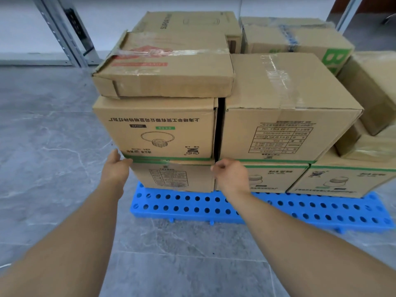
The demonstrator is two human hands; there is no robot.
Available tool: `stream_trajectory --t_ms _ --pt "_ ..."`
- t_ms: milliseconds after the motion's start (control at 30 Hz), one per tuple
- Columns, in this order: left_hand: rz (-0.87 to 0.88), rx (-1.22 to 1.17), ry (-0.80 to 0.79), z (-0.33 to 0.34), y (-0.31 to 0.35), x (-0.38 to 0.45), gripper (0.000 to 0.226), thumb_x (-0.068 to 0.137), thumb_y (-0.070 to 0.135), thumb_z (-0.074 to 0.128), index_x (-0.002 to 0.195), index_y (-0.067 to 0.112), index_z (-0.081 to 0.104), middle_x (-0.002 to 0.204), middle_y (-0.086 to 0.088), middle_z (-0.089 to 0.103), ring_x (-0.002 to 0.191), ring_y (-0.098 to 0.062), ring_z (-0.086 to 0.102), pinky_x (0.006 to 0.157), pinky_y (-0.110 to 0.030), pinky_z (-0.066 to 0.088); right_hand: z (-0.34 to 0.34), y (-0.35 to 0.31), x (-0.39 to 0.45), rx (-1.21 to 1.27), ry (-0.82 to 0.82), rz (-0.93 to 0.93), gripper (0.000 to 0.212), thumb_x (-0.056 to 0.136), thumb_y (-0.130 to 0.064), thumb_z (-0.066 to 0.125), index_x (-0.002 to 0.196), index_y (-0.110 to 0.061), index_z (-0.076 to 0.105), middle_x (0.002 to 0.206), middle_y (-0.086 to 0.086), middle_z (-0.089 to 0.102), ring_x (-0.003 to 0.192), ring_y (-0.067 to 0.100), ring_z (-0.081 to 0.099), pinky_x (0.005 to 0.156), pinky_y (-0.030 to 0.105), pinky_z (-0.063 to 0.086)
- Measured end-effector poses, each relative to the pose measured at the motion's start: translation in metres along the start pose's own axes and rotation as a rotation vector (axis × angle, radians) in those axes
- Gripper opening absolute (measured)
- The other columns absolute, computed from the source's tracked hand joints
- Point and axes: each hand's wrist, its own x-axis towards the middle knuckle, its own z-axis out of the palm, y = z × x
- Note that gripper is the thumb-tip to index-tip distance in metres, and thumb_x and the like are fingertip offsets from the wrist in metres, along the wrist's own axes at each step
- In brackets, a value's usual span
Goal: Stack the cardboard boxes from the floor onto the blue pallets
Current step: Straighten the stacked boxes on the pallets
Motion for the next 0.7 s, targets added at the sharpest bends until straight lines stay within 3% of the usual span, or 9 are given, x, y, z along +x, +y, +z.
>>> stream_trajectory --t_ms 67,133,267,467,567,700 --pt "0.039 0.025 -0.034 0.002 -0.001 0.006 0.024 0.093 0.004 0.045 0.111 0.017 0.054 0.124 -0.004 0.055 0.114 -0.023 0.048 0.101 -0.039 0.038 0.005 0.001 0.005 -0.111 0.035 -0.04 0.016 0.091 -0.024 0.054 0.088 -0.012 0.065 0.08 0.004 0.067 0.073 0.021 0.062 0.067 0.034 0.053" --pt "0.068 0.017 -0.023 0.007 -0.003 0.008 0.018 0.093 0.005 0.045 0.102 0.018 0.054 0.114 -0.004 0.057 0.103 -0.02 0.049 0.094 -0.036 0.04 0.009 0.003 0.01 -0.16 0.073 -0.064 0.015 0.091 -0.023 0.054 0.088 -0.011 0.063 0.079 0.005 0.066 0.074 0.022 0.062 0.066 0.033 0.052" --pt "0.142 0.069 0.027 0.016 -0.011 0.004 0.02 0.094 0.01 0.044 0.106 0.017 0.058 0.104 -0.001 0.057 0.095 -0.018 0.049 0.084 -0.031 0.039 0.015 0.007 0.014 -0.217 0.145 -0.078 0.015 0.092 -0.022 0.052 0.084 -0.012 0.059 0.077 0.007 0.066 0.073 0.024 0.061 0.065 0.036 0.052" --pt "0.168 0.04 0.021 0.014 -0.017 0.006 0.024 0.095 0.014 0.045 0.117 0.015 0.057 0.108 0.004 0.057 0.1 -0.014 0.05 0.085 -0.027 0.037 0.016 0.009 0.013 -0.257 0.142 -0.116 0.014 0.093 -0.023 0.053 0.084 -0.014 0.059 0.072 0.002 0.061 0.073 0.024 0.062 0.059 0.027 0.042" --pt "0.182 0.043 0.024 0.013 -0.019 0.008 0.023 0.095 0.015 0.045 0.114 0.017 0.059 0.105 0.005 0.057 0.098 -0.013 0.049 0.082 -0.025 0.036 0.014 0.009 0.01 -0.236 0.159 -0.159 0.014 0.093 -0.022 0.053 0.1 -0.011 0.058 0.082 0.006 0.067 0.079 0.026 0.063 0.064 0.032 0.047" --pt "0.176 0.013 -0.008 0.011 -0.02 0.009 0.026 0.095 0.011 0.04 0.111 0.02 0.059 0.11 0.002 0.059 0.101 -0.015 0.051 0.087 -0.028 0.039 0.016 0.012 0.0 -0.265 0.154 -0.225 0.032 0.094 -0.023 0.05 0.124 -0.013 0.05 0.089 0.006 0.07 0.081 0.028 0.065 0.067 0.035 0.052"
